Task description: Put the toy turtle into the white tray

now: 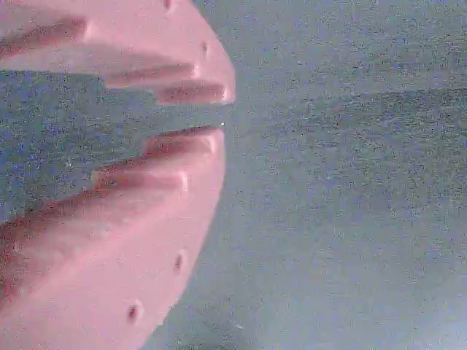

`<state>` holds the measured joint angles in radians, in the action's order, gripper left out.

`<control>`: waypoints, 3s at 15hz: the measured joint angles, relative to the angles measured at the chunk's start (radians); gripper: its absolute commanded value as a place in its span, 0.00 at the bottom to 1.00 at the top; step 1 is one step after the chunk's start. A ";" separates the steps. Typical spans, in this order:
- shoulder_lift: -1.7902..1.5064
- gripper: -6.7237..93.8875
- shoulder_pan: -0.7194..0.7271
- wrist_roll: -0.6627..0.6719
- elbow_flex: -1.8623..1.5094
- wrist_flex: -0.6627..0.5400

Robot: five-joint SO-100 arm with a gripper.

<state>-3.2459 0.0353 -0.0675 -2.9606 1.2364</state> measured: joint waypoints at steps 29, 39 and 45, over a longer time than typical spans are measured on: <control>1.945 0.08 -0.552 0.885 1.733 0.137; 2.187 0.49 -0.641 1.235 2.046 0.227; 2.269 0.65 -0.658 1.333 2.082 0.227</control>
<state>-0.9771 -0.6228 1.2655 -0.8790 1.4634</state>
